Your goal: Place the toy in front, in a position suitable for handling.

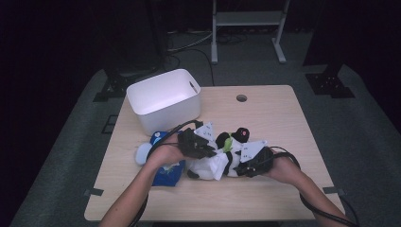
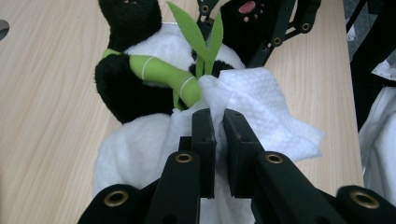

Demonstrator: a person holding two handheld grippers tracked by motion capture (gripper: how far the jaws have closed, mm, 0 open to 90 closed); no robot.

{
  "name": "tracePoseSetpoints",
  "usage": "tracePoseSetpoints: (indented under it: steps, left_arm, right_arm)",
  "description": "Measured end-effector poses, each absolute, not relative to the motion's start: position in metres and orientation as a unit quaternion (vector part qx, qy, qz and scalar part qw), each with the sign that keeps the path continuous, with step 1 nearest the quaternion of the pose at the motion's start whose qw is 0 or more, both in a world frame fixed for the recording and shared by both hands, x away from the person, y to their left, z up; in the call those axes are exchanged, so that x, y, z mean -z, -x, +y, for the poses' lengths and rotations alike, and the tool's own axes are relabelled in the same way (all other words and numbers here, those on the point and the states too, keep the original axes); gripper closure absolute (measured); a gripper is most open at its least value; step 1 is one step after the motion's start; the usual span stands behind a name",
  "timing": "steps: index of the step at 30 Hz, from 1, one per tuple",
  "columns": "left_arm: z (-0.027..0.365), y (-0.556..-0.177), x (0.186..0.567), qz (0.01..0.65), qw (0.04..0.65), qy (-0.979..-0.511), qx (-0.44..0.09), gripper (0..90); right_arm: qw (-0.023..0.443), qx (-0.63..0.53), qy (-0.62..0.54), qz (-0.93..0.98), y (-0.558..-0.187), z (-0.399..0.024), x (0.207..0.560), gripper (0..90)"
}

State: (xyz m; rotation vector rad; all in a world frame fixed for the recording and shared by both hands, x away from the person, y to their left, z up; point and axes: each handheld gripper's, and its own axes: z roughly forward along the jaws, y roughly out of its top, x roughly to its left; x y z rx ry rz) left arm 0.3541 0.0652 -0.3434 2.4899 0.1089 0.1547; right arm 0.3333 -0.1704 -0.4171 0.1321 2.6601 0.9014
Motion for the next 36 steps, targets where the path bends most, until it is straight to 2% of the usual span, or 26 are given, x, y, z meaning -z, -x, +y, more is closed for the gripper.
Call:
tracePoseSetpoints:
  steps: [6,7,10,13,16,21,22,25,26,27,28,31,33,34,36]
  left_arm:
    - [0.065,-0.354,0.344,0.039,0.316,-0.946,-0.059,83.1]
    - [0.066,-0.354,0.344,0.039,0.317,-0.946,-0.059,83.1]
    - [0.067,-0.353,0.344,0.041,0.319,-0.945,-0.060,83.1]
    - [0.071,-0.352,0.342,0.042,0.321,-0.944,-0.063,83.1]
    - [0.074,-0.351,0.340,0.045,0.326,-0.942,-0.065,83.1]
    - [0.082,-0.346,0.335,0.040,0.325,-0.942,-0.068,83.0]
    - [0.082,-0.346,0.335,0.040,0.325,-0.942,-0.068,83.0]
    - [0.082,-0.343,0.336,0.038,0.329,-0.941,-0.065,83.0]
    - [0.082,-0.343,0.336,0.038,0.329,-0.941,-0.065,83.0]
    - [0.080,-0.341,0.336,0.031,0.329,-0.942,-0.058,83.0]
    - [0.079,-0.340,0.338,0.031,0.329,-0.942,-0.057,83.0]
    - [0.076,-0.341,0.343,0.031,0.317,-0.946,-0.061,83.0]
    - [0.076,-0.342,0.345,0.032,0.311,-0.948,-0.065,83.1]
    - [0.076,-0.342,0.345,0.032,0.311,-0.948,-0.065,83.1]
    - [0.076,-0.344,0.346,0.036,0.309,-0.948,-0.067,83.1]
  right_arm:
    - [0.163,-0.307,-0.054,0.936,-0.334,-0.168,0.417,58.7]
    - [0.164,-0.303,-0.059,0.937,-0.334,-0.167,0.417,62.4]
    - [0.162,-0.302,-0.060,0.937,-0.334,-0.166,0.416,65.3]
    - [0.144,-0.311,-0.088,0.935,-0.337,-0.169,0.410,70.6]
    - [0.132,-0.319,-0.098,0.933,-0.339,-0.170,0.405,71.7]
    - [0.077,-0.344,-0.137,0.926,-0.349,-0.179,0.388,72.8]
    - [0.077,-0.344,-0.137,0.926,-0.349,-0.179,0.388,72.8]
    - [0.014,-0.366,-0.159,0.917,-0.352,-0.187,0.380,72.8]
    - [0.014,-0.366,-0.159,0.917,-0.352,-0.187,0.380,72.8]
    - [-0.020,-0.376,-0.163,0.912,-0.352,-0.191,0.379,72.6]
    - [-0.025,-0.376,-0.165,0.912,-0.352,-0.191,0.379,72.5]
    - [-0.026,-0.376,-0.165,0.911,-0.353,-0.190,0.381,70.4]
    - [-0.022,-0.373,-0.161,0.914,-0.353,-0.189,0.381,64.7]
    - [-0.022,-0.373,-0.161,0.914,-0.353,-0.189,0.381,64.7]
    - [0.002,-0.374,-0.149,0.915,-0.353,-0.186,0.376,53.3]
